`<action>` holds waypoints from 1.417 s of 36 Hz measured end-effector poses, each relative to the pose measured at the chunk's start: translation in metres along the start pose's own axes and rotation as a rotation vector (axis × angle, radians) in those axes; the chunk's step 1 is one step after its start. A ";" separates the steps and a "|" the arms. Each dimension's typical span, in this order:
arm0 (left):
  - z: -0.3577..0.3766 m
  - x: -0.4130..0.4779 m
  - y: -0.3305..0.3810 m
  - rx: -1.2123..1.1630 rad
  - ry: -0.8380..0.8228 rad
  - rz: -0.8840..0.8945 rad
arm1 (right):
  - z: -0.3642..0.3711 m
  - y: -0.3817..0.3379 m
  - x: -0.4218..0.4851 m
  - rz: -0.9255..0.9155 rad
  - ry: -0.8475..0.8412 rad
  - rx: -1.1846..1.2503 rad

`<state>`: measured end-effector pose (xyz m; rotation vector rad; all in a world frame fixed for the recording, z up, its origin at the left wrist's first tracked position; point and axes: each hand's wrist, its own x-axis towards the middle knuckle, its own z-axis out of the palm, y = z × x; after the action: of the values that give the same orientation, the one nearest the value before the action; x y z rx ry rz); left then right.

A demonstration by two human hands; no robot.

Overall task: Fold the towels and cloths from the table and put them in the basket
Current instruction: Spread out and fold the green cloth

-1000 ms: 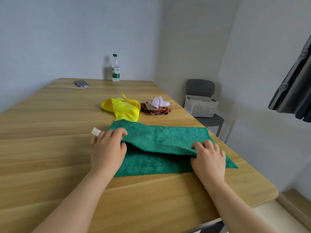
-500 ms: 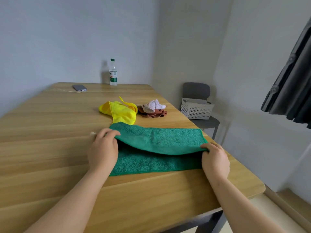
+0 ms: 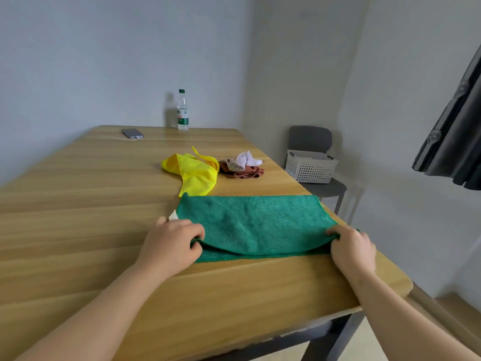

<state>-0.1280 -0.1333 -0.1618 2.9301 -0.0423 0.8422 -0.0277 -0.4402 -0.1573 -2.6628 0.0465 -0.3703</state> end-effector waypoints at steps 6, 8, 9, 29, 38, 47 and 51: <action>-0.003 0.000 0.002 0.055 0.084 0.016 | 0.000 0.000 -0.002 0.007 0.047 0.029; -0.006 0.001 -0.001 0.017 0.121 -0.016 | -0.001 0.000 -0.003 -0.006 0.091 0.102; -0.007 0.001 -0.002 0.004 0.129 -0.016 | -0.001 0.000 -0.003 -0.012 0.100 0.114; -0.008 0.004 -0.021 -0.143 -0.058 -0.556 | 0.026 -0.086 -0.020 -0.318 -0.175 -0.106; -0.008 0.014 -0.015 -0.427 0.111 -0.649 | 0.015 -0.078 -0.011 -0.176 -0.110 -0.294; 0.022 0.042 -0.032 -0.688 -0.039 -0.834 | 0.037 -0.132 -0.004 -0.288 -0.308 0.070; 0.030 0.064 -0.048 -0.638 -0.172 -0.805 | 0.052 -0.147 0.005 -0.292 -0.310 0.081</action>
<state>-0.0557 -0.0886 -0.1566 2.1050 0.6688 0.3439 -0.0133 -0.2858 -0.1369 -2.6165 -0.4459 -0.0431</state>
